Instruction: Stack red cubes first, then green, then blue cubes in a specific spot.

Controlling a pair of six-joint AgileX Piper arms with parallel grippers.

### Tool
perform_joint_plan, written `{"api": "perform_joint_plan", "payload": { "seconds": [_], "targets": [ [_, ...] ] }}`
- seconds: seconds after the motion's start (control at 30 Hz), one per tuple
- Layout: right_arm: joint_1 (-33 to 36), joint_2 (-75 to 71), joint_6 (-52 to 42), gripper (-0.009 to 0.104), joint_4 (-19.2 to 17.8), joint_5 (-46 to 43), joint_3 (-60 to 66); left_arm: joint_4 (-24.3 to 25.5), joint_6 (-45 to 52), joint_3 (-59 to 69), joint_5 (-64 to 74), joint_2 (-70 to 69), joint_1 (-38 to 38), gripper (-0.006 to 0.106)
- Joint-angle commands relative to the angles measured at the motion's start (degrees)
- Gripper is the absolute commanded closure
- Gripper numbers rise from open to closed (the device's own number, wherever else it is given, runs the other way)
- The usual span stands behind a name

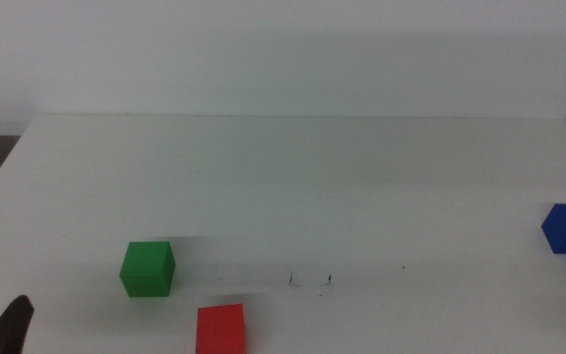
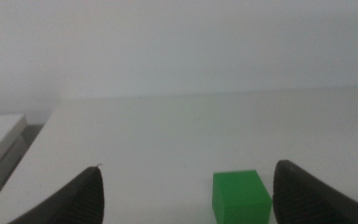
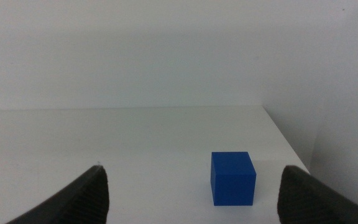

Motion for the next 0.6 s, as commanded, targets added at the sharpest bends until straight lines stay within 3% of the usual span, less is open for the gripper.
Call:
{"api": "perform_joint_plan", "payload": {
  "seconds": [0.0, 0.3, 0.57],
  "targets": [
    [-0.1, -0.2, -0.1, 0.002, -0.4, -0.4, 0.2, 0.0, 0.0, -2.9, 0.8, 3.2, 0.0, 0.01],
    [-0.1, -0.2, -0.1, 0.002, -0.4, -0.4, 0.2, -1.9, 0.0, -30.1, 20.6, 29.4, 0.0, 0.01],
    [-0.1, -0.2, -0.1, 0.002, -0.4, -0.4, 0.2, -8.8, 0.0, -50.8, 40.1, 50.7, -0.9, 0.01]
  ]
}}
